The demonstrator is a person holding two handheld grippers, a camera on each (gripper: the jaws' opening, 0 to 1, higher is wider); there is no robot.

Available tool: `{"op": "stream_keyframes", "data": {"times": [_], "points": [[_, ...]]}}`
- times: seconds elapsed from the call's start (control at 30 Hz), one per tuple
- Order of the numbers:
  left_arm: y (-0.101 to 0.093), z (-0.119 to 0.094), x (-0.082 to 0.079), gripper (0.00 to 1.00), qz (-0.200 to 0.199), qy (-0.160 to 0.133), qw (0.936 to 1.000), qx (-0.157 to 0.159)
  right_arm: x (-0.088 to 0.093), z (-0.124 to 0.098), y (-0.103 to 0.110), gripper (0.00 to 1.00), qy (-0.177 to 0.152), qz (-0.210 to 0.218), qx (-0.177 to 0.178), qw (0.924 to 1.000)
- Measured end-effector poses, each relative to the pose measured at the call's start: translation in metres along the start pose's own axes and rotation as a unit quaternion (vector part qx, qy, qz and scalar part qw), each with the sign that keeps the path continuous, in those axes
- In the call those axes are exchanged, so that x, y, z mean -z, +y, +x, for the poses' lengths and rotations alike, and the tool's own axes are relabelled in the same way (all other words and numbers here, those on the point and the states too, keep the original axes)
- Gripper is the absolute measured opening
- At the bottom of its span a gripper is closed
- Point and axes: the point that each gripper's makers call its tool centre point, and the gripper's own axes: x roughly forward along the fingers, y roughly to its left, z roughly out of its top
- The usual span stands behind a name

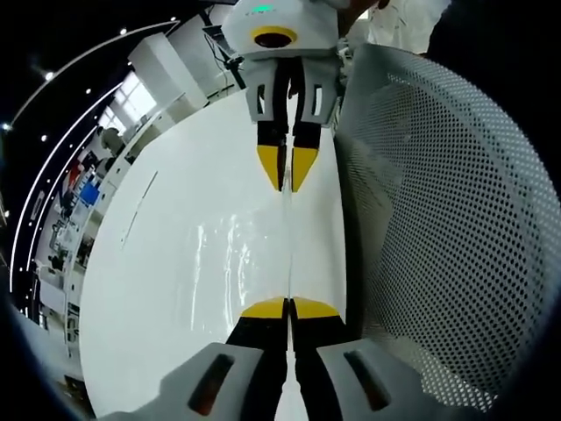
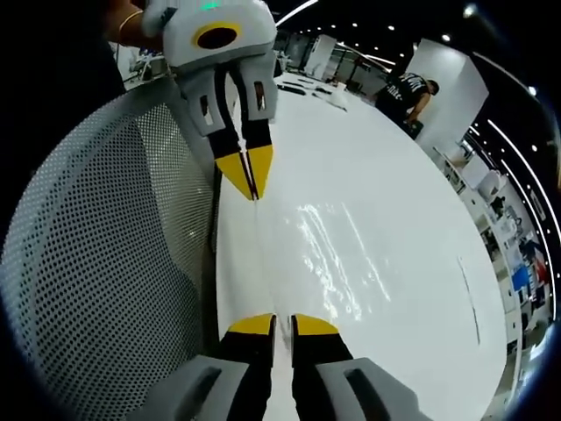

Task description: Open the resealable bag by pulling the two sides of the seal apart until the entire bag opening is separated and visibly accessible.

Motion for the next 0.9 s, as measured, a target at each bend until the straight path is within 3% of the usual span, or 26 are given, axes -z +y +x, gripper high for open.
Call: {"op": "stream_keyframes", "data": {"times": [0.3, 0.57, 0.9], "points": [[-0.003, 0.001, 0.0, 0.0, 0.015, 0.004, 0.9999, 0.0, -0.014, 0.0, -0.002, 0.03, -0.024, 0.009, 0.003, 0.9997], [0.001, -0.002, -0.002, 0.0, 0.005, -0.007, 0.9999, -0.007, -0.011, 0.01, 0.002, 0.03, -0.014, 0.006, -0.008, 0.9999], [0.0, -0.002, -0.008, 0.0, 0.025, -0.015, 0.9995, -0.009, -0.01, 0.02, 0.002, 0.03, -0.008, 0.013, -0.011, 0.9998]]}}
